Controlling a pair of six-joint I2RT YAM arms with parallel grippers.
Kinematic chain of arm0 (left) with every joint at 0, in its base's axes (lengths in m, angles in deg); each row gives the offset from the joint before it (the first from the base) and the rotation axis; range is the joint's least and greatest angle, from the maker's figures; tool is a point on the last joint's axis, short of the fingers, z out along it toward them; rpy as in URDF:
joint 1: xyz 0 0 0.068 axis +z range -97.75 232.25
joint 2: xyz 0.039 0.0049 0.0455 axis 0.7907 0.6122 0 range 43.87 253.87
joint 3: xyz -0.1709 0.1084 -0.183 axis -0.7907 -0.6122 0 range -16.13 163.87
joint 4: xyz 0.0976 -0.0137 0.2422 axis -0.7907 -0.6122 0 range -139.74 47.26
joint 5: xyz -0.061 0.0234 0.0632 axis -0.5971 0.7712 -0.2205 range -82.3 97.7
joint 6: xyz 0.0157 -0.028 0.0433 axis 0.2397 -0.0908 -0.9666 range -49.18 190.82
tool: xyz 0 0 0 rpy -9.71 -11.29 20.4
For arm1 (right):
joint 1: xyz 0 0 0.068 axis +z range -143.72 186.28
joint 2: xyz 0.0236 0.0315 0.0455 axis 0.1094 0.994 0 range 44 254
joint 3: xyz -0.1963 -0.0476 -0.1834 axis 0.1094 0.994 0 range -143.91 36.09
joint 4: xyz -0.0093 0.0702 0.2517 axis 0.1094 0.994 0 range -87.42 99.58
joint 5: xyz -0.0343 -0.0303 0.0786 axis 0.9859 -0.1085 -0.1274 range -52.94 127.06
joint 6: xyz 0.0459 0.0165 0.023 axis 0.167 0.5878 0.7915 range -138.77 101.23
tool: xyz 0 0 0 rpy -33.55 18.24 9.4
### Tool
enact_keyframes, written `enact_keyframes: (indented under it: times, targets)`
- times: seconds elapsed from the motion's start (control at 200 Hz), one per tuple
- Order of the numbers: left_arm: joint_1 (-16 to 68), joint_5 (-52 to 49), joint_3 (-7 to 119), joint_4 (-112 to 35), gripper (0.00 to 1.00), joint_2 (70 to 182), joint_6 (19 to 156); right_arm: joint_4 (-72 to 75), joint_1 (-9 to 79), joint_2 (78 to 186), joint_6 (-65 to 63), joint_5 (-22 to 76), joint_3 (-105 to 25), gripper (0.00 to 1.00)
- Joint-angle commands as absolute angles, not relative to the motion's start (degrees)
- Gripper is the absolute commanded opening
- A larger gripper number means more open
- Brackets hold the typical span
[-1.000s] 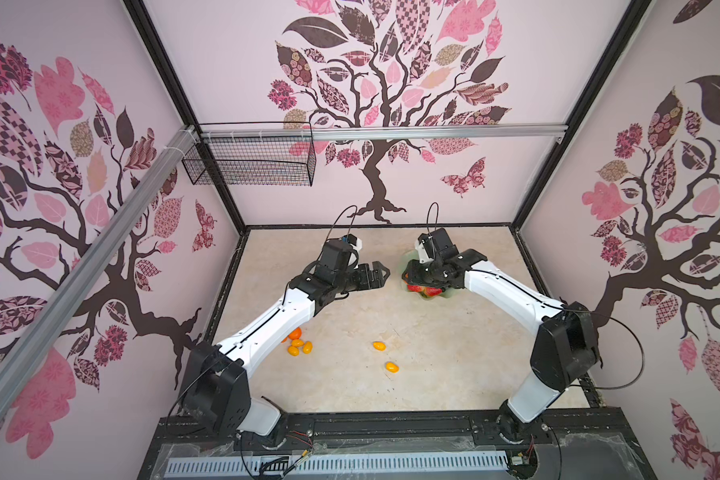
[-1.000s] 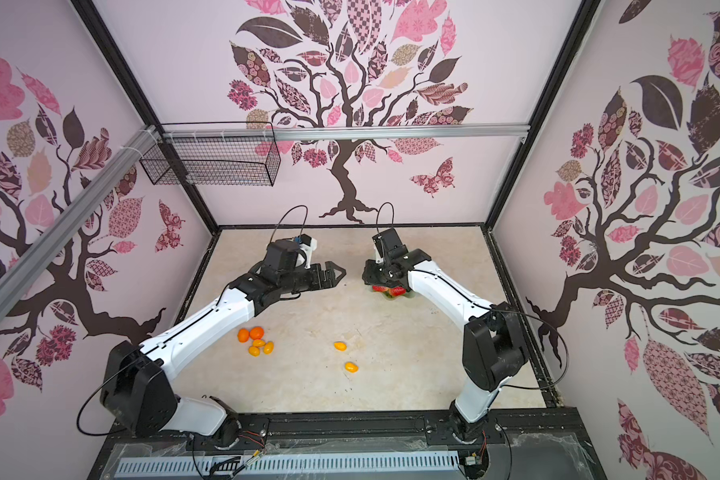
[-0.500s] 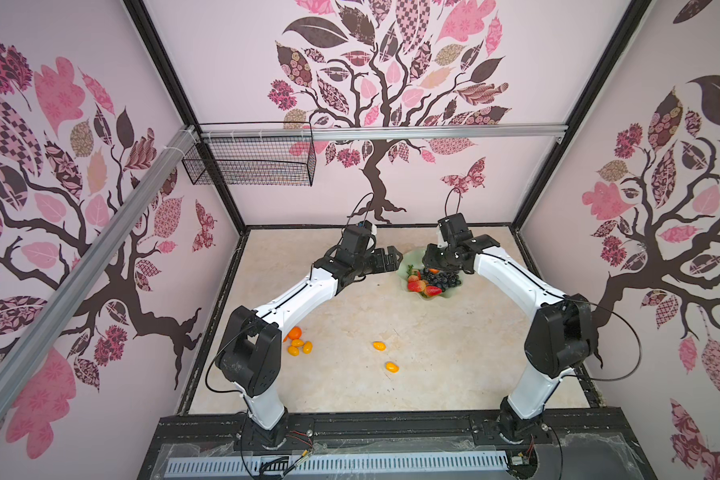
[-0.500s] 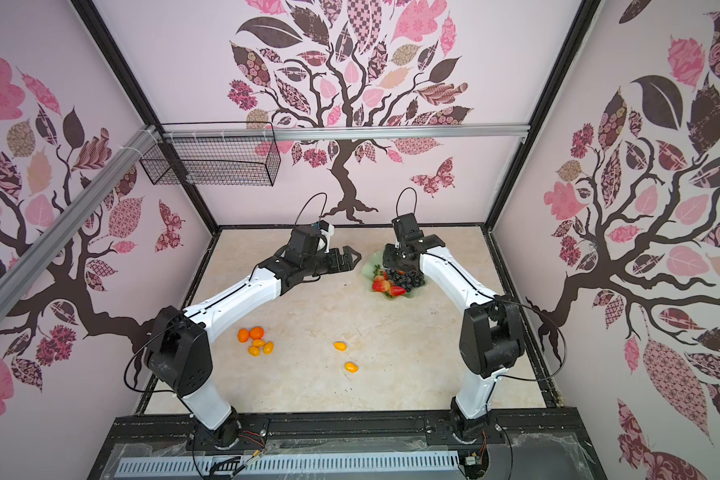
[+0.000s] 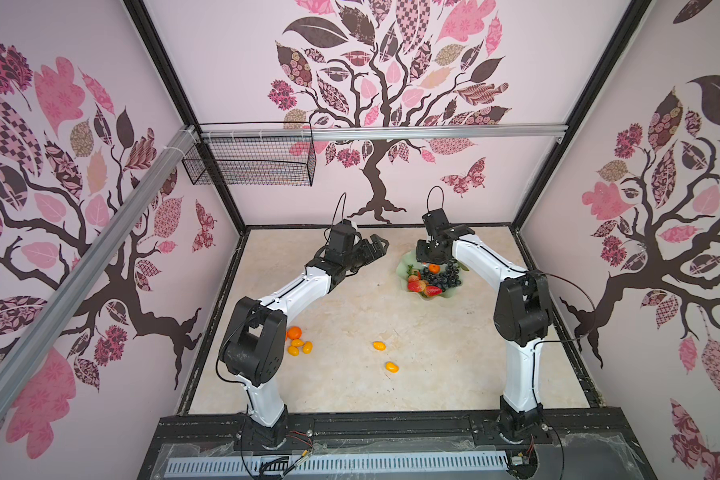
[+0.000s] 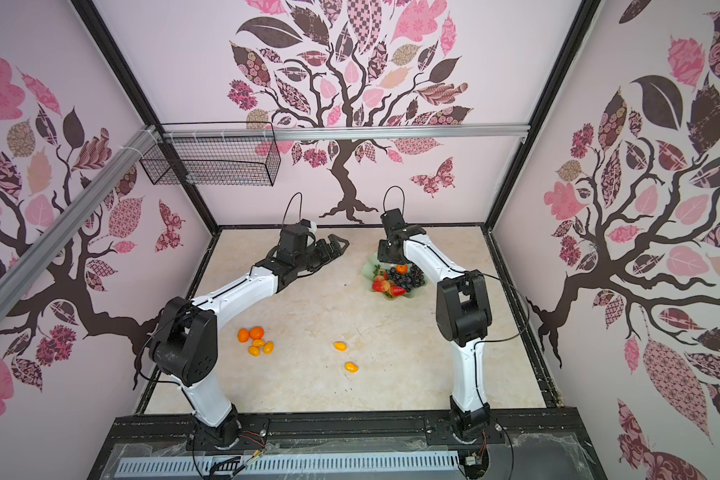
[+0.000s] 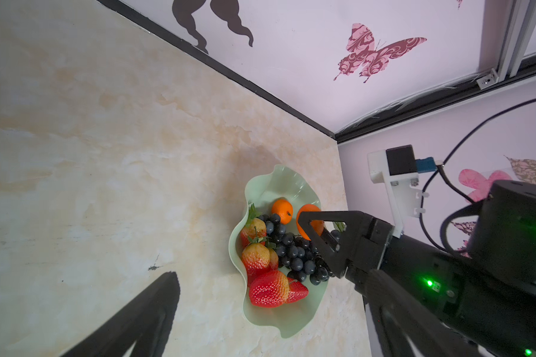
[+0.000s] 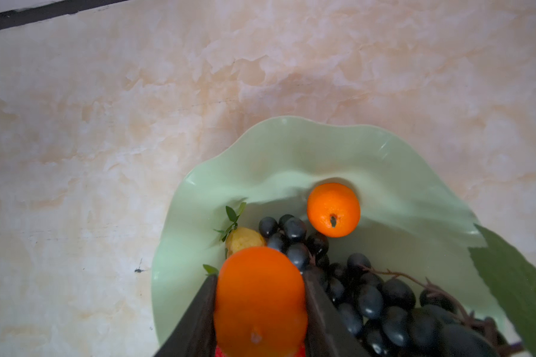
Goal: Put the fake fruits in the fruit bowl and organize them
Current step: 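Carry the tangerine over the bowl with the right gripper while the left gripper follows, then lower the tangerine into the bowl and open the right gripper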
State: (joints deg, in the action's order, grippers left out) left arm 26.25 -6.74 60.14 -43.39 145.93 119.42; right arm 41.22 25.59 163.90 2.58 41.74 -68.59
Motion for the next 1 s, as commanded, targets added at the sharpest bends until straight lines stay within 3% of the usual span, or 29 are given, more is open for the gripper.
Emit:
enact_keyframes:
  times: [0.0, 0.63, 0.995]
  targets:
    - [25.7, -8.75, 58.84, -39.25, 0.98, 147.0, 121.23, 44.68, 25.09, 168.51, 1.69, 44.92, -73.97, 0.35]
    - [20.58, -9.53, 60.6, -42.18, 0.98, 150.29, 121.01, 50.76, 24.21, 180.83, 0.47, 48.53, -85.07, 0.39]
    - [20.52, -9.44, 61.47, -43.7, 0.98, 150.48, 120.6, 52.33, 24.12, 180.36, -0.54, 48.61, -87.7, 0.53]
